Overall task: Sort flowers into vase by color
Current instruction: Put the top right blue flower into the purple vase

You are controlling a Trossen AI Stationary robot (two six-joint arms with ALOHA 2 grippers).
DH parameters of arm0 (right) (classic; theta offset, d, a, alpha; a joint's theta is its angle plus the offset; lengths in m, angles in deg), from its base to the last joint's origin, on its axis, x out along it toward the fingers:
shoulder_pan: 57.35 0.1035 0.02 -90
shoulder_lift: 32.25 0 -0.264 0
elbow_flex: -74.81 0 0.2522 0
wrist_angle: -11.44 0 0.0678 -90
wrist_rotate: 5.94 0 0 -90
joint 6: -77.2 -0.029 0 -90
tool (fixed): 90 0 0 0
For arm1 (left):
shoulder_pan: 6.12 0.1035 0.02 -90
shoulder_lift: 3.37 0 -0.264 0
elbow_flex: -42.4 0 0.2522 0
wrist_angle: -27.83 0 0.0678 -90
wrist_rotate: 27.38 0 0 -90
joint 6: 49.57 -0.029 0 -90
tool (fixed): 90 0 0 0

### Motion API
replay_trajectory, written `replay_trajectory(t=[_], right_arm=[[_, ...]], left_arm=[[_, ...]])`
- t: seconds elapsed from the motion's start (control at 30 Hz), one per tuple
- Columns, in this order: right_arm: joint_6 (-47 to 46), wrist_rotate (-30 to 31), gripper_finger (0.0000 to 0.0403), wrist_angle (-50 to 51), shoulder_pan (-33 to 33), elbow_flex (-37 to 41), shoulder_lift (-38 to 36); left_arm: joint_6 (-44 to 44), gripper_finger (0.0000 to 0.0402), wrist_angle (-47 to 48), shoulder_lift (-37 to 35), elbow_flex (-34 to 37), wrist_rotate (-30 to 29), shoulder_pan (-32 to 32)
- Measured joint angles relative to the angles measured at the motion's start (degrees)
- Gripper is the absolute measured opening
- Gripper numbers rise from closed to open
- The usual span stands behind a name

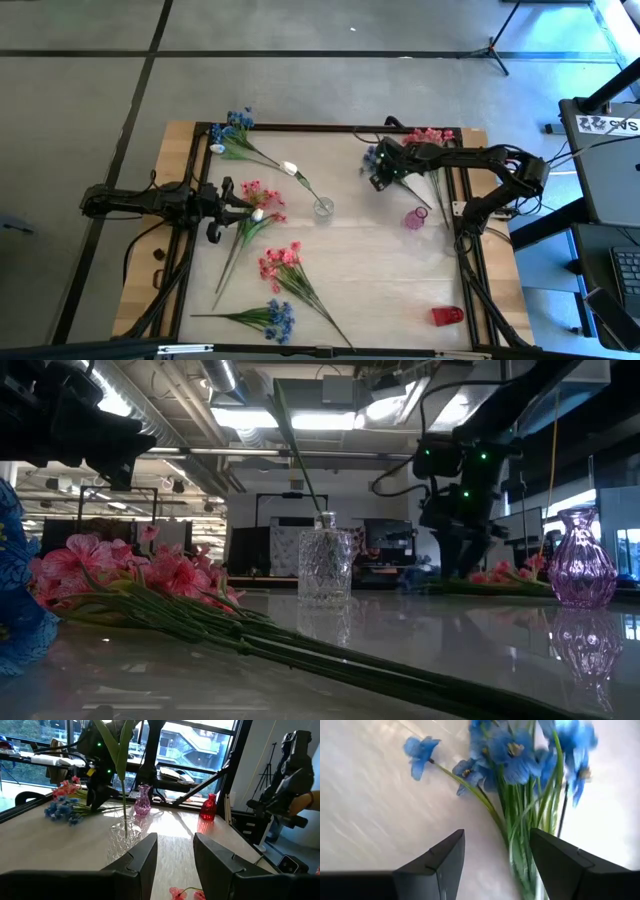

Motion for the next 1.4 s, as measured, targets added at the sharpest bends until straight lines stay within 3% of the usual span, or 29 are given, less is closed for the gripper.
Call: replay_trajectory(t=[0.37,0.5,0.7,0.77,0.87,1.03,1.23,1.4], right_arm=[[5.0,1.8,0.0208,-2.7,-2.3,0.0,6.0],[5.0,0.8,0.0156,-4.1,-2.4,-0.3,8.0],[3.7,2.9,0.0020,-6.7,-1.1,0.0,7.3],[4.8,2.9,0.0017,-8.6,-0.2,-0.5,6.3],[7.0,4.1,0.0028,-8.6,2.1,-3.2,2.4],[13.7,7.9,0.0008,-10.8,8.0,-5.0,-9.2],[15.7,17.2,0.0014,-16.2,17.1,-2.6,-27.2],[15.8,20.5,0.0007,-19.1,24.4,0.7,-39.7]], left_arm=[[0.0,0.0124,0.0,0.0,0.0,0.0,0.0],[0.0,0.0124,0.0,0.0,0.0,0.0,0.0],[0.0,0.0124,0.0,0.0,0.0,0.0,0.0],[0.0,0.0124,0.0,0.0,0.0,0.0,0.0],[0.0,0.0124,0.0,0.0,0.0,0.0,0.0],[0.0,0.0124,0.0,0.0,0.0,0.0,0.0],[0.0,0.0124,0.0,0.0,0.0,0.0,0.0],[0.0,0.0124,0.0,0.0,0.0,0.0,0.0]])
